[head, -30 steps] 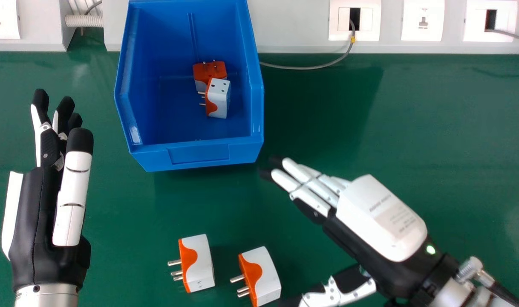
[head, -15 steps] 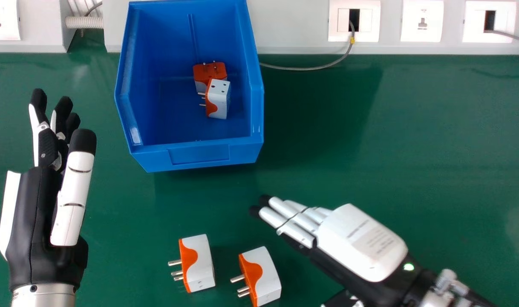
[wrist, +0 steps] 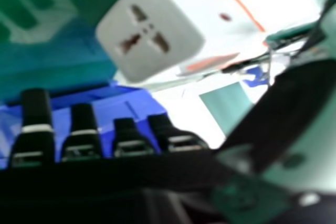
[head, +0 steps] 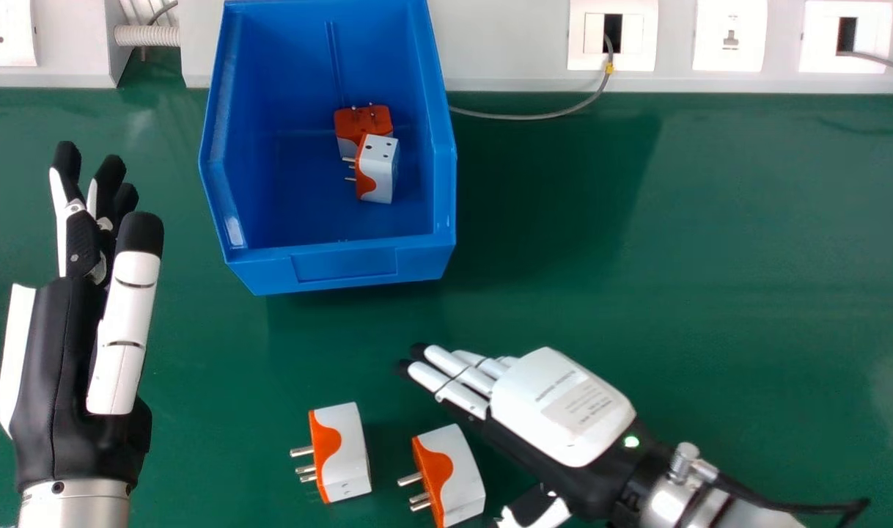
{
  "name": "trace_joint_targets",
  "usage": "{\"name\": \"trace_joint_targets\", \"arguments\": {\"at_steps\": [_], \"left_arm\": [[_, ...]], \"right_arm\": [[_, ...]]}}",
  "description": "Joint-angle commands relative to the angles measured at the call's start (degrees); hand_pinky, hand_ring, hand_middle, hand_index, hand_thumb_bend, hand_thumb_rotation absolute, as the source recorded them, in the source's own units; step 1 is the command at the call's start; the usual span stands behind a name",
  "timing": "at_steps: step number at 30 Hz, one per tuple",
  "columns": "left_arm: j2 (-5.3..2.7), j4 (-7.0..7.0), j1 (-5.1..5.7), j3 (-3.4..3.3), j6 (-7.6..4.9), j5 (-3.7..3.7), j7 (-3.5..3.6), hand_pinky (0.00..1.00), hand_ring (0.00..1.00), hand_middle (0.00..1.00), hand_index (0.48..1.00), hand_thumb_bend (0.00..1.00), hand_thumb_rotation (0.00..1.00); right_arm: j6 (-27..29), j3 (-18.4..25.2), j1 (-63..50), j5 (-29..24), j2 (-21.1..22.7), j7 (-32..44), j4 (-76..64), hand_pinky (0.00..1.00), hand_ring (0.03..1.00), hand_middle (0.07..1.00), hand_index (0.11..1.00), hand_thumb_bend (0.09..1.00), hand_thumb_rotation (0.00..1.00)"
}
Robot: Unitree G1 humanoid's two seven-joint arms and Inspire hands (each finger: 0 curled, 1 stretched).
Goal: Pick all objects and put in blue box
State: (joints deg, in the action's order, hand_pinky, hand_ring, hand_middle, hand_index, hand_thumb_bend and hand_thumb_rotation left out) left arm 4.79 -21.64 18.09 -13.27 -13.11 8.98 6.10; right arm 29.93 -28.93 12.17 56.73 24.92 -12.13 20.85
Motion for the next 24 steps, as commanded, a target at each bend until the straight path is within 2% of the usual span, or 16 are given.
{"name": "trace_joint_targets", "arguments": {"at_steps": [1, 2, 5, 8, 11, 16, 19, 21, 22, 24], "left_arm": [[0.35, -1.09, -0.5, -0.04, -0.72, -0.59, -0.2, 1.0, 1.0, 1.0, 1.0, 0.66, 0.84], [0.32, -1.19, -0.49, 0.02, -0.75, -0.68, -0.26, 1.0, 1.0, 1.0, 1.0, 0.66, 0.84], [0.29, -1.1, -0.61, 0.02, -0.94, 0.15, 0.04, 1.0, 1.0, 1.0, 1.0, 0.65, 0.85], [0.48, -1.18, -0.64, -0.13, -0.78, -0.13, -0.05, 1.0, 1.0, 1.0, 1.0, 0.66, 0.85], [0.67, -1.3, -0.65, -0.2, -0.58, 0.27, 0.19, 1.0, 1.0, 1.0, 1.0, 0.65, 0.86], [0.8, -1.27, -0.91, -0.37, -0.56, 0.01, -0.01, 1.0, 1.0, 1.0, 1.0, 0.65, 0.86], [0.85, -1.21, -1.04, -0.43, -0.8, 0.58, 0.31, 1.0, 1.0, 1.0, 1.0, 0.64, 0.87], [0.79, -0.99, -1.38, -0.59, -0.73, 1.49, 0.55, 1.0, 1.0, 1.0, 1.0, 0.64, 0.87], [0.63, -1.11, -1.52, -0.63, -0.3, 2.17, 0.55, 1.0, 1.0, 1.0, 1.0, 0.63, 0.87], [0.68, -1.03, -1.66, -0.68, -0.31, 2.32, 0.52, 1.0, 1.0, 1.0, 1.0, 0.65, 0.83]], "right_arm": [[-0.71, -0.48, 2.38, -0.02, -0.77, -0.84, 0.65, 0.73, 0.893, 0.973, 0.961, 0.686, 0.59], [-0.98, -0.78, 2.76, 0.03, -0.91, -0.91, 1.08, 0.73, 0.893, 0.973, 0.961, 0.686, 0.59], [-1.83, -1.87, 4.07, 0.51, -1.2, -1.08, 2.59, 0.73, 0.892, 0.975, 0.95, 0.685, 0.59], [-2.54, -3.39, 5.43, 1.45, -1.35, -1.57, 4.56, 0.72, 0.889, 0.974, 0.949, 0.684, 0.56], [-3.33, -5.03, 6.69, 3.14, -1.7, -3.46, 7.0, 0.7, 0.871, 0.955, 0.931, 0.705, 0.52], [-4.96, -7.22, 8.62, 4.35, -2.39, -4.27, 10.2, 0.7, 0.879, 0.971, 0.946, 0.688, 0.53], [-5.71, -8.23, 9.5, 4.61, -2.53, -4.91, 11.48, 0.71, 0.883, 0.973, 0.944, 0.679, 0.55], [-5.89, -8.79, 10.06, 4.61, -2.55, -5.53, 12.44, 0.71, 0.883, 0.973, 0.944, 0.679, 0.55], [-5.9, -8.89, 10.26, 4.41, -2.6, -5.57, 12.9, 0.71, 0.883, 0.973, 0.944, 0.678, 0.55], [-6.08, -9.22, 10.58, 4.35, -2.71, -6.23, 13.91, 0.71, 0.89, 0.978, 0.944, 0.67, 0.54]]}}
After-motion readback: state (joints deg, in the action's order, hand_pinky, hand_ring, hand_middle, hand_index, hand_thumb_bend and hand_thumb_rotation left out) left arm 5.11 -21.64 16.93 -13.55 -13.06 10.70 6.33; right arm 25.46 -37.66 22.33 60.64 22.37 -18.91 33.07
